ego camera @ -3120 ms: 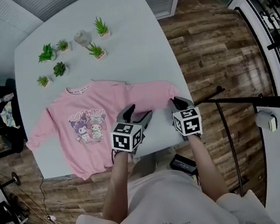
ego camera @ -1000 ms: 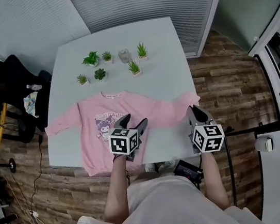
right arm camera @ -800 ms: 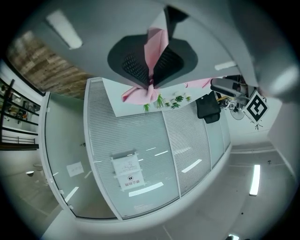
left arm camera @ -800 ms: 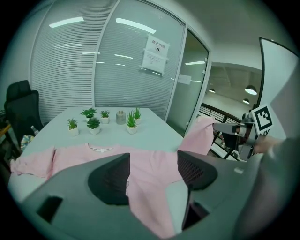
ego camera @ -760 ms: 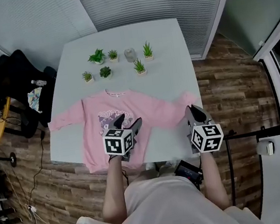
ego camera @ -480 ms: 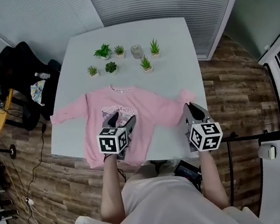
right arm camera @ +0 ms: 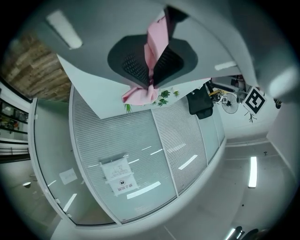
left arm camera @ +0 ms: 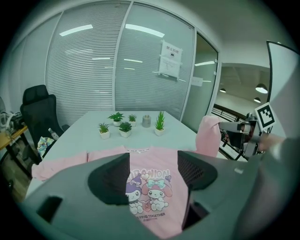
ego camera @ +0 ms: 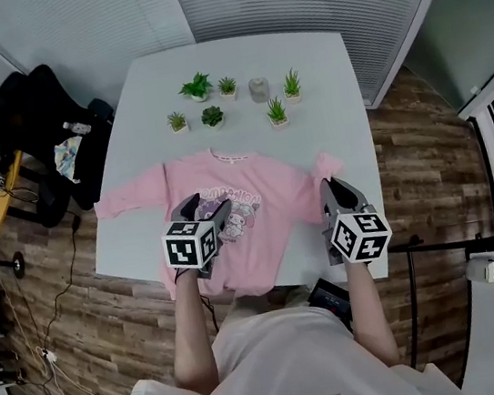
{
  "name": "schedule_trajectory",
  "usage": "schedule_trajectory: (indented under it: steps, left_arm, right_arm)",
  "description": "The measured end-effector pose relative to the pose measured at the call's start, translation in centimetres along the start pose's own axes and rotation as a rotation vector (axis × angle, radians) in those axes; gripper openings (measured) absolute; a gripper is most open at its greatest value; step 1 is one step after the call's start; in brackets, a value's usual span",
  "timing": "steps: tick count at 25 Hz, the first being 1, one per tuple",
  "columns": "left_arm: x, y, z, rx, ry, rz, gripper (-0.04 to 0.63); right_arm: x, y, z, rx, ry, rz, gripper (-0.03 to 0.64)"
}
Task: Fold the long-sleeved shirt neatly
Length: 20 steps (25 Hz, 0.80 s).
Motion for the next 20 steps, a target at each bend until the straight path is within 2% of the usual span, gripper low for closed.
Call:
schedule_trajectory:
  steps: [5, 14, 20]
  left_arm:
    - [3.6, -0.1, 0.7, -0.01, 0.043, 0.05, 0.325]
    - [9.6, 0.5, 1.5, 0.015, 0.073, 0.059, 0.326]
    - [12.1, 1.0, 1.3, 0.016, 0.09, 0.093, 0.325]
  right_arm:
    - [3.7, 0.4, -2.3, 0.027, -0.001, 0.03, 0.041]
    - [10.0, 0.6, -7.1, 0.07, -0.037, 0.104, 0.041]
    - [12.4, 1.3, -9.5, 0.086, -0.054, 0.072, 0.041]
Point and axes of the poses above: the fingertips, and each gripper's own axes: z backward along the fingers, x to its left, y out of its underside, the point moved 8 cm from there along z, backward along the fingers, and after that the axes turned 8 degrees about -x, right-handed, at the moved point
